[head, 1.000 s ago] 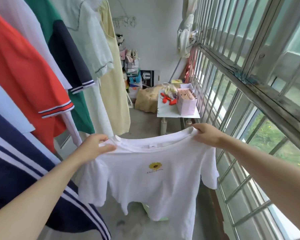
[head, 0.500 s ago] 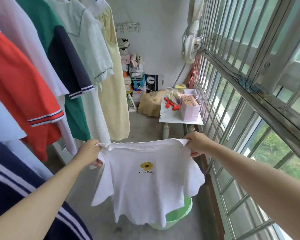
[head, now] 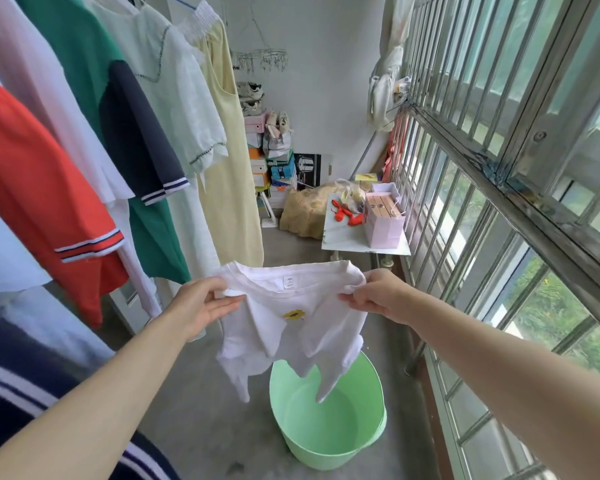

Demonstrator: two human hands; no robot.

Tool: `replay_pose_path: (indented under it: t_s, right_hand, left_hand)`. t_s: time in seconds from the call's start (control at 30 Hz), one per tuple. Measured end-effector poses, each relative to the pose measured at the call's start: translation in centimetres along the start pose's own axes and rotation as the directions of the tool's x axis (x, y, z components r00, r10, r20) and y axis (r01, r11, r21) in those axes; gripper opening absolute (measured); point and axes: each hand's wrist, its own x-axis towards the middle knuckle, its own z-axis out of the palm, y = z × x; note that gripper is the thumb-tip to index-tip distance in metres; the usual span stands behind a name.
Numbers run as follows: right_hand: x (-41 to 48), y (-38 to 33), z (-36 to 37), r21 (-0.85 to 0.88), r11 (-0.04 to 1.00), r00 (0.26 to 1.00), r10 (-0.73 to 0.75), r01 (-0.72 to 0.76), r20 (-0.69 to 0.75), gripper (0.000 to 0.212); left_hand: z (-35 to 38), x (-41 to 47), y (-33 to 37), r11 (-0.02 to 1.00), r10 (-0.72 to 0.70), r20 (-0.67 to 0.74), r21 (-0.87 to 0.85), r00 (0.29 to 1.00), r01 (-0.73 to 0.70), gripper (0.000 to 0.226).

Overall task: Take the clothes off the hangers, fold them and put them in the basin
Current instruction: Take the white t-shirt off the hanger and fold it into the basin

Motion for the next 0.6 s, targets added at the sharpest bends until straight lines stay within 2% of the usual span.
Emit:
replay_pose_path:
  t_s: [0.07,0.13,0.17,0.23,0.3,0.4,0.47,0.53,0.6]
  right_hand:
    - [0.1,0.4,-0.3,-0.125,0.991,0.998,-0.053,0.049,-0.029,0.030]
    - [0.0,0.7,-0.5,-0.306,0.946,0.988,-0.138,0.110,-0.072,0.017]
    - [-0.1,0.8,-0.6,-0.395,0.907,0.977,-0.192,0.143,-0.088,0.014]
    - [-0.3,0.9,-0.6,-0.560,0.805,0.948,-0.300,0.195,-0.102,0.028]
    - [-0.1,1.1,-0.7,-0.629,0.748,0.928,-0.357,0.212,-0.111,0.037]
    - [0.2,1.2,-0.9,-0.564,0.795,0.936,-0.336,0.224,-0.102,0.039]
    - [0.2,1.1,-1.2,-0.454,0.853,0.947,-0.316,0.256,-0.060,0.027]
    - [-0.2,0.6,-1.6,-0.266,0.918,0.949,-0.313,0.293,-0.038,0.016]
    - [-0.3,0.4,-1.9,-0.136,0.943,0.948,-0.313,0.303,-0.057,0.013]
  left_hand:
    - [0.2,0.2,-0.3,0.999,0.012,0.051,0.031,0.999,-0.014,0.023]
    - [0.3,0.3,-0.7,0.993,0.028,0.058,0.113,0.998,-0.035,0.046]
    - [0.4,0.2,-0.8,0.982,0.043,0.053,0.184,0.998,-0.052,0.049]
    - [0.4,0.0,-1.2,0.933,0.087,0.038,0.347,0.995,-0.095,0.039]
    - [0.2,-0.2,-1.5,0.872,0.161,0.012,0.467,0.987,-0.148,0.031]
    - [0.5,-0.5,-1.3,0.815,0.253,-0.032,0.546,0.967,-0.195,0.024]
    - [1.0,-0.6,-0.9,0.753,0.321,-0.050,0.620,0.946,-0.223,0.012]
    - [0.9,-0.1,-0.1,0.611,0.428,-0.077,0.759,0.900,-0.226,0.017]
    - [0.9,0.2,0.5,0.450,0.485,-0.099,0.880,0.869,-0.151,0.028]
